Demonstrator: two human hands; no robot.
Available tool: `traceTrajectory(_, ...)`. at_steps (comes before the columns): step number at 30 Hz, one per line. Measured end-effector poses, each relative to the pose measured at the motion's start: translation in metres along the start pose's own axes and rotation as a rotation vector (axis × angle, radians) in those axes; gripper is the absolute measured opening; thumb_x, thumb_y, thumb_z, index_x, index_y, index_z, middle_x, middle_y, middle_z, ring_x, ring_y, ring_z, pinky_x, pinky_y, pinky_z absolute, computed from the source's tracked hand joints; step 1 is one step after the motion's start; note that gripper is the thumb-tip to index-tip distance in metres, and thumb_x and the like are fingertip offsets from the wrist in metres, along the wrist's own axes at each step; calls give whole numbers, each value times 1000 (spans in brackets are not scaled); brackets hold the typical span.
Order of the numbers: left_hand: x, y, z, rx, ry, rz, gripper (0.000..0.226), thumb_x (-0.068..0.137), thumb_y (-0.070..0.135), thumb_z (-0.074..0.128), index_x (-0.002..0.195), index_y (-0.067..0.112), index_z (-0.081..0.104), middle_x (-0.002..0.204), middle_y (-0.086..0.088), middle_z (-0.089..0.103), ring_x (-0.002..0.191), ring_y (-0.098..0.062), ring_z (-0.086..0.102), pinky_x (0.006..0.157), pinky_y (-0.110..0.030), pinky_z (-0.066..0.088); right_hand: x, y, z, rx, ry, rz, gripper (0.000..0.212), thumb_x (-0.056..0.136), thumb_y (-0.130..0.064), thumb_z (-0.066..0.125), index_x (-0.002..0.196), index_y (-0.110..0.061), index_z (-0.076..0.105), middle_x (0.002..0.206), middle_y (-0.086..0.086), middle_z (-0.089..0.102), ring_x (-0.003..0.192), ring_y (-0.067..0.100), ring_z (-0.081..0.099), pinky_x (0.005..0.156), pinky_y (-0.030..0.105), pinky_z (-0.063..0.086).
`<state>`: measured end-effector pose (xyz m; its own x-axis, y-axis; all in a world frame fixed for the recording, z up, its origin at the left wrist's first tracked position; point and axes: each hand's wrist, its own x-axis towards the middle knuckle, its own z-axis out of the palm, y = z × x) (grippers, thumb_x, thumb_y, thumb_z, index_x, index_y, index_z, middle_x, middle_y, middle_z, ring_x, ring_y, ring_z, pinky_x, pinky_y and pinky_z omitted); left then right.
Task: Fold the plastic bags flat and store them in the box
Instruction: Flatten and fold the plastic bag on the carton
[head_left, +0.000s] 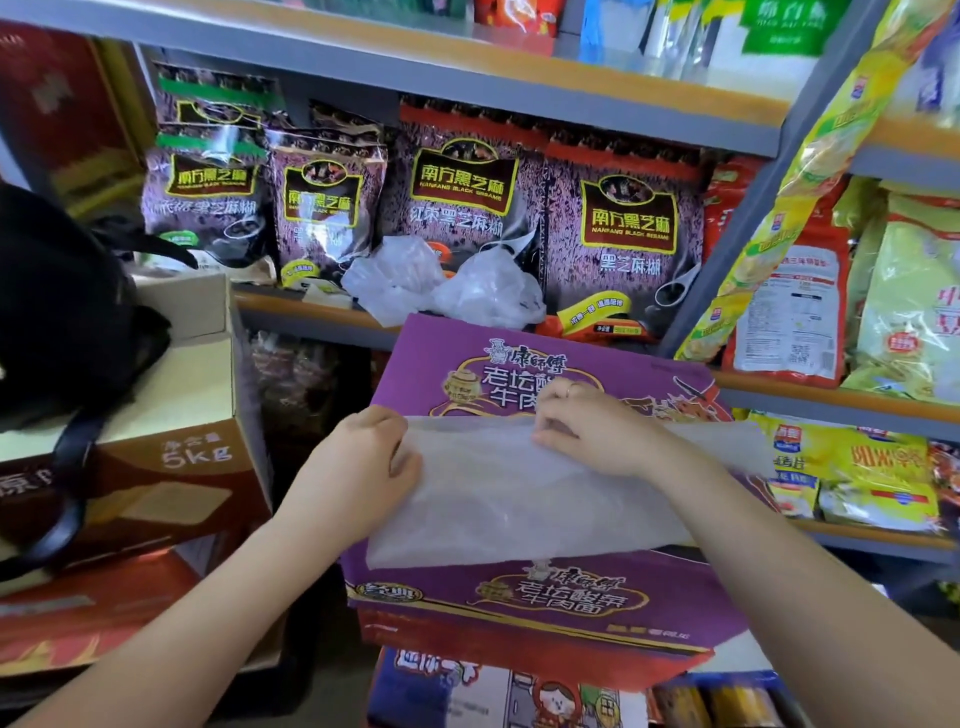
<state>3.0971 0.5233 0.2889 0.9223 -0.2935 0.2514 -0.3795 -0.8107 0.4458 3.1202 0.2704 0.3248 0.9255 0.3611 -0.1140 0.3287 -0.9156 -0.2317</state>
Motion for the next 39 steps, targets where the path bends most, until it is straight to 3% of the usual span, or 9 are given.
traceTrajectory(2, 7, 0, 1, -8, 0, -18, 41, 78, 33, 51, 105, 3, 57, 105, -13, 60, 97, -34, 55, 80, -38, 47, 1, 0, 4, -16, 42, 32, 13, 90, -33, 55, 81, -25, 50, 103, -6, 46, 95, 13, 43, 83, 42, 47)
traceTrajectory(4, 16, 0, 2, 24, -10, 10, 45, 79, 31, 51, 115, 4, 54, 108, -15, 60, 99, -36, 53, 84, -39, 44, 2, 2, 6, -24, 76, 50, 15, 90, -32, 56, 80, -25, 46, 97, -4, 46, 90, 14, 43, 79, 41, 47)
traceTrajectory(8, 37, 4, 6, 22, -18, 52, 20, 83, 17, 53, 94, 3, 63, 91, -16, 60, 88, -37, 56, 72, -39, 47, 3, 9, 6, 13, 69, 90, 16, 90, -33, 57, 80, -23, 48, 89, -4, 51, 84, 16, 50, 73, 36, 43)
traceTrajectory(16, 78, 18, 17, 65, -147, 150, 16, 91, 12, 46, 100, 9, 59, 102, -13, 56, 94, -35, 55, 74, -39, 47, -6, 16, 0, -10, 146, 217, 15, 90, -34, 56, 93, -21, 49, 80, -7, 51, 78, 15, 49, 64, 31, 37)
traceTrajectory(21, 78, 24, 15, 198, -176, 214, 16, 84, 12, 47, 98, 13, 55, 101, -8, 58, 95, -33, 54, 63, -30, 35, -10, 12, -3, -62, 70, 300, 51, 77, -56, 64, 112, -22, 50, 92, -7, 53, 86, 15, 52, 65, 28, 34)
traceTrajectory(29, 64, 14, 12, 253, -86, 159, 19, 78, 10, 49, 94, 5, 57, 91, -13, 58, 86, -36, 55, 65, -41, 50, -4, 14, 1, -27, 28, 262, 41, 76, -58, 63, 77, -17, 54, 79, 4, 58, 75, 21, 54, 54, 31, 30)
traceTrajectory(34, 38, 34, 8, 345, 106, 391, 41, 68, 19, 33, 90, 8, 66, 94, -8, 66, 81, -30, 64, 59, -33, 52, -3, 15, 1, -43, -41, 162, 46, 86, -53, 54, 66, -13, 43, 74, 6, 47, 70, 25, 47, 57, 34, 29)
traceTrajectory(36, 29, 48, 14, 302, 46, 414, 38, 72, 23, 33, 87, 10, 66, 86, -5, 66, 71, -28, 64, 53, -31, 50, 1, 14, -2, -87, 20, 177, 43, 91, -49, 48, 63, -21, 30, 68, -4, 38, 72, 23, 41, 52, 32, 25)
traceTrajectory(39, 42, 50, 35, 288, -65, 336, 40, 80, 34, 35, 87, 9, 65, 87, -9, 66, 74, -30, 65, 57, -34, 53, 15, 18, -6, -91, 73, 222, 42, 94, -45, 45, 64, -23, 25, 72, -1, 40, 83, 28, 49, 54, 33, 29)
